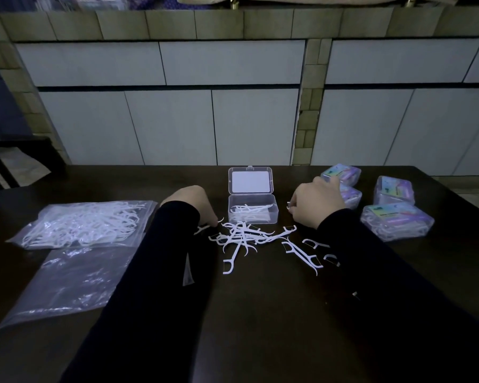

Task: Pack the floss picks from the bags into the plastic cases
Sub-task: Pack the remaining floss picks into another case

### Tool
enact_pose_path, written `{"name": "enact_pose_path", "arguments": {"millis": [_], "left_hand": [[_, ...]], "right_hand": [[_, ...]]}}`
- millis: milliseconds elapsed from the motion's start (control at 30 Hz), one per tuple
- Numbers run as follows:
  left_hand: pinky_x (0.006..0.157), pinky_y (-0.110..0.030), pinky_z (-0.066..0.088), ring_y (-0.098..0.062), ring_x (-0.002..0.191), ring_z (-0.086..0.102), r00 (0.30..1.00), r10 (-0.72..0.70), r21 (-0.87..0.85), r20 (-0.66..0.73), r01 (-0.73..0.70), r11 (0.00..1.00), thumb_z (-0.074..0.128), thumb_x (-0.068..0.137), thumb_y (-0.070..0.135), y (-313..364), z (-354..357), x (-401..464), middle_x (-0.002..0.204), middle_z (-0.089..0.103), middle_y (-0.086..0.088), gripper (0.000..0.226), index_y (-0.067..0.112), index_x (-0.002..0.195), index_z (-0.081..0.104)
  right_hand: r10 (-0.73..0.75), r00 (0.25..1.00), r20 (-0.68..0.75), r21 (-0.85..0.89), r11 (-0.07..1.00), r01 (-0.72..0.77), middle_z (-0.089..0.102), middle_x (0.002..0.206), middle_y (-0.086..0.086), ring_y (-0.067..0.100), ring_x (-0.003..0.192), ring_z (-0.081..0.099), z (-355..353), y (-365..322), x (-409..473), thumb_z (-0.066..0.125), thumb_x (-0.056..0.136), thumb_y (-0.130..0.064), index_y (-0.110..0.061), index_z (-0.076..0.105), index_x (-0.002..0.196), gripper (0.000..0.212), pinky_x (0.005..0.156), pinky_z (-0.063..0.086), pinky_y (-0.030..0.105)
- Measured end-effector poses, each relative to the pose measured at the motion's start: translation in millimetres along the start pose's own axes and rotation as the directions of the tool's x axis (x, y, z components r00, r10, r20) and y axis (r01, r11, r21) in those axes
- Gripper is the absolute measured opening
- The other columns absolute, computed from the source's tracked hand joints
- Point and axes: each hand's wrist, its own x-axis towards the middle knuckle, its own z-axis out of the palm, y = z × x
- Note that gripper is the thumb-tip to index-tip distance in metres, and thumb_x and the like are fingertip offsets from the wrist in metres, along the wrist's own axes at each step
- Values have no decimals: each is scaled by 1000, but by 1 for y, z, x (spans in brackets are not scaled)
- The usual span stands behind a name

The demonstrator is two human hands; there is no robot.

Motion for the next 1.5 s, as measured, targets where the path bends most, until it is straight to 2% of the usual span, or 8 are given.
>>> {"name": "enact_pose_path", "arguments": {"millis": [100, 400, 533, 667, 867, 1000, 1133, 1500], "left_hand": [[72, -31, 54, -23, 85, 70, 997, 22, 40, 72, -25, 999, 77, 72, 26, 4, -4, -9, 85, 74, -8, 27, 10, 93, 75], [69, -26, 51, -13, 77, 67, 964, 226, -41, 142, -222, 974, 81, 72, 35, 5, 1, -35, 77, 73, 5, 12, 25, 73, 75], [75, -28, 50, -12, 82, 63, 973, 163, 14, 161, -167, 986, 75, 64, 63, 10, 4, -45, 83, 70, 5, 49, 20, 89, 73], [83, -28, 44, -15, 96, 58, 967, 150, 80, 206, -170, 982, 78, 60, 62, 25, 9, -57, 102, 66, 4, 67, 14, 104, 65], [75, -22, 44, -7, 83, 58, 928, 313, 19, 201, -323, 946, 82, 70, 41, 33, 16, -63, 90, 64, 10, 34, 25, 97, 69], [71, -23, 46, -5, 79, 60, 915, 376, -47, 148, -373, 927, 83, 70, 38, 30, 18, -59, 85, 65, 11, 23, 33, 87, 69], [70, -23, 48, -3, 77, 60, 934, 339, -41, 108, -337, 941, 86, 65, 40, 24, 15, -58, 80, 65, 14, 27, 32, 86, 71], [55, -17, 41, -4, 73, 58, 954, 269, -9, 130, -270, 963, 81, 73, 34, 25, 13, -57, 81, 67, 9, 21, 21, 89, 75]], "right_hand": [[11, 998, 58, -2, 1000, -11, 65, 107, 1, 24, 110, 53, -8, -1, -7, 59, 90, -36, -23, 67, 109, 24, 102, 29, 46], [-245, 950, 192, 375, 913, 159, 69, 98, -10, 11, 95, 60, -36, 13, -49, 69, 86, -33, -26, 75, 99, 16, 92, 49, 34], [-209, 932, 296, 394, 915, 80, 59, 88, -14, 6, 87, 57, -36, 31, -52, 76, 73, -52, -26, 66, 111, 47, 83, 51, 28], [-221, 917, 332, 353, 931, 96, 59, 106, -10, 9, 96, 53, -27, 32, -58, 73, 59, -72, -27, 55, 128, 85, 83, 48, 29], [-288, 937, 197, 413, 891, 187, 57, 82, -19, -1, 77, 52, -17, 29, -58, 74, 76, -50, -30, 68, 112, 41, 63, 39, 20], [-329, 938, 109, 422, 870, 256, 55, 120, -10, 9, 107, 50, -13, 30, -56, 74, 76, -51, -37, 61, 118, 46, 92, 44, 33], [-431, 902, 8, 386, 833, 395, 42, 141, -12, 14, 128, 35, -9, 18, -55, 68, 80, -55, -41, 45, 137, 63, 110, 25, 42], [-356, 933, -45, 234, 905, 356, 64, 114, -8, 16, 112, 47, -2, 5, -50, 55, 95, -41, -36, 62, 120, 27, 107, 23, 45]]}}
